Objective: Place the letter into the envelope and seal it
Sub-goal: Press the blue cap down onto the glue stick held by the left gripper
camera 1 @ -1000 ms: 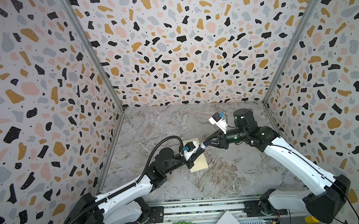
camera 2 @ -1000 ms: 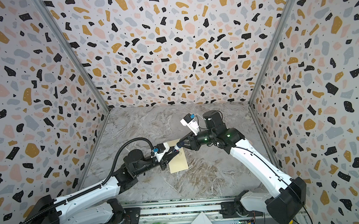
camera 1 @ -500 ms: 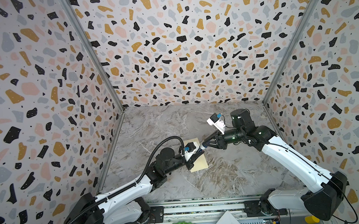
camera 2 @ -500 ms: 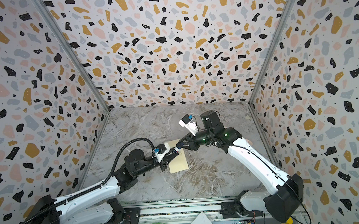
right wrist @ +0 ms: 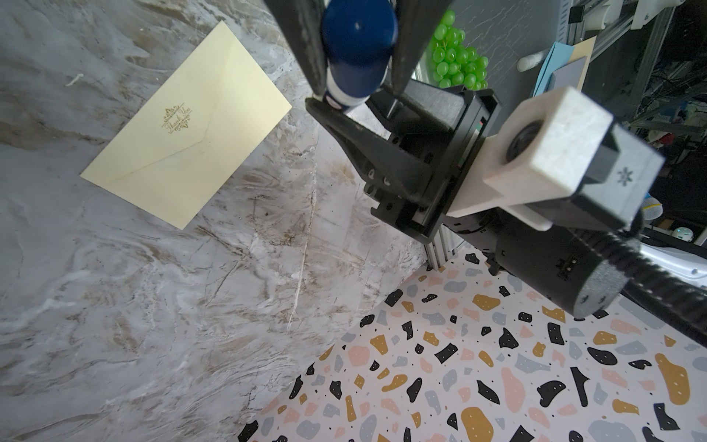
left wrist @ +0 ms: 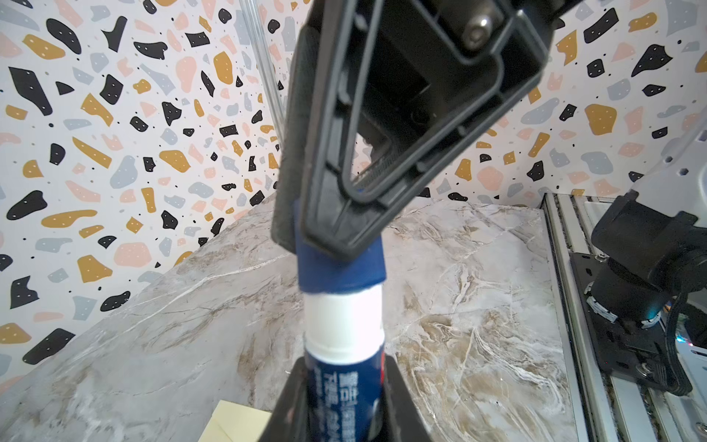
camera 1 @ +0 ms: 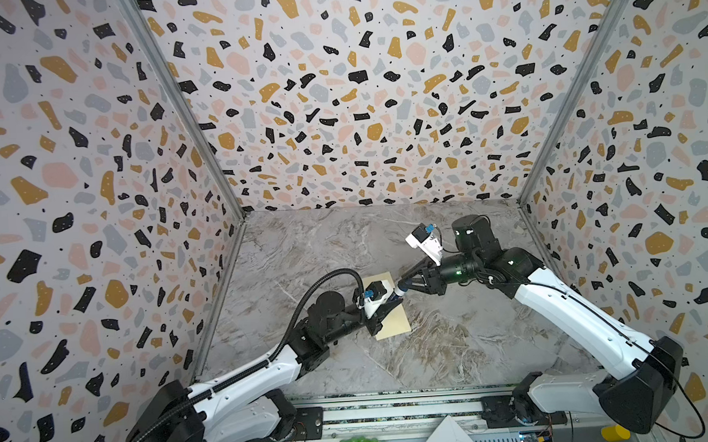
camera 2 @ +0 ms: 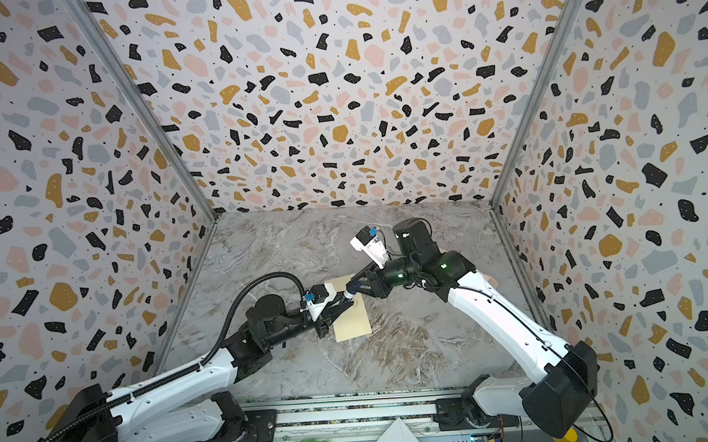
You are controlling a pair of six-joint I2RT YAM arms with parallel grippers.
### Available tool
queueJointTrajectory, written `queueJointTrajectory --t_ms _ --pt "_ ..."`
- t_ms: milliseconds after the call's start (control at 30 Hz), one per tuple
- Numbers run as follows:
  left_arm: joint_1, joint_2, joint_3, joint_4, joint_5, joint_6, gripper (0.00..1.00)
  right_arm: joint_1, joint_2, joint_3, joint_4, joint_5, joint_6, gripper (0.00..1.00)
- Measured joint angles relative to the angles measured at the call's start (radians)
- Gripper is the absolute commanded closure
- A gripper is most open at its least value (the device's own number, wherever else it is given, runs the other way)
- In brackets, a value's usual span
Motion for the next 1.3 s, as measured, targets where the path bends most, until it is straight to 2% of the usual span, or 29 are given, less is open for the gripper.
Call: queueJointTrajectory --t_ms 367,567,733,1300 --pt "0.0 0.0 0.0 -0.013 0.0 0.0 1.0 0.036 0.0 0.0 -0.001 0.059 -0.015 0.71" --pt "0.0 0.0 0.0 -0.018 -0.016 -0.014 1.0 0.048 -0.003 -0.003 0.006 0.097 -0.022 0.76" --pt "-0.006 -0.007 -0.011 0.001 -0.026 -0.035 1.0 0.06 -0.057 -0.07 0.079 0.124 -0.003 0.81" --pt "-0.01 -0.015 -0.033 -0.035 -0.058 -0.053 1.0 0.138 -0.063 -0.14 0.164 0.268 0.002 0.86"
